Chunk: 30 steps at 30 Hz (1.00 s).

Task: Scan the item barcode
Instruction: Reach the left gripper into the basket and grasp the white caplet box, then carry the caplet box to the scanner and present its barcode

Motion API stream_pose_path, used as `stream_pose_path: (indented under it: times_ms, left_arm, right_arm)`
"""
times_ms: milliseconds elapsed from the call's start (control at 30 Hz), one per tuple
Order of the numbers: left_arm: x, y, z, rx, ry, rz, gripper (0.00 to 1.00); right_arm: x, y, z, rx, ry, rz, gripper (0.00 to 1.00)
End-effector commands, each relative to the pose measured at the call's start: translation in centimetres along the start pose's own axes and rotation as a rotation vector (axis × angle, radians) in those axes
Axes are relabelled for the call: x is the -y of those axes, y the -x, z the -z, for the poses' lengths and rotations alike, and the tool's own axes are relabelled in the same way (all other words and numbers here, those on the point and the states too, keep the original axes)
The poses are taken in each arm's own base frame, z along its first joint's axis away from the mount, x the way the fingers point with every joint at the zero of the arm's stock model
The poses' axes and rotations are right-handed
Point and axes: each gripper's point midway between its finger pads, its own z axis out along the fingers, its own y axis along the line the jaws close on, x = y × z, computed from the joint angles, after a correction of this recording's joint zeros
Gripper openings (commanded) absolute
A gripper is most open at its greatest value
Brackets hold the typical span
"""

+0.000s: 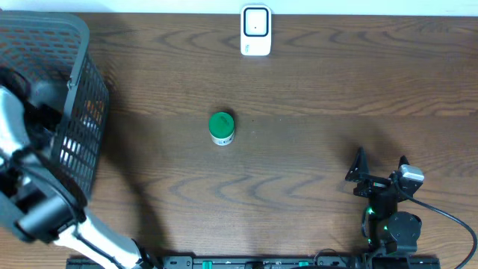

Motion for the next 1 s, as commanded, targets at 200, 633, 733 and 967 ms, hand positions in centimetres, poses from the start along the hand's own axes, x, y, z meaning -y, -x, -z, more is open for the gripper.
stream_pose_path:
  times_ms: [200, 633, 733, 967]
  left_arm:
    - [4.7, -0.9, 23.5, 0.413, -0.577, 0.042, 0.45]
    - [24.3, -24.6, 29.8, 0.148, -0.998, -0.636, 0.45]
    - [27.9, -30.2, 26.0, 0.151, -0.865, -0.764, 0.45]
    - [32.7, -39.5, 15.3, 0.145, -0.58, -0.937, 0.45]
  right_arm:
    - [0.1, -0.1, 0.0, -0.001, -0.004, -0.007, 0.99]
    - [0.1, -0.1, 0.0, -0.001, -0.004, -0.007, 0.99]
    - [0.1, -0.1, 0.0, -0.001, -0.004, -0.007, 0.99]
    - [0.1, -0.1, 0.0, -0.001, -0.004, -0.007, 0.99]
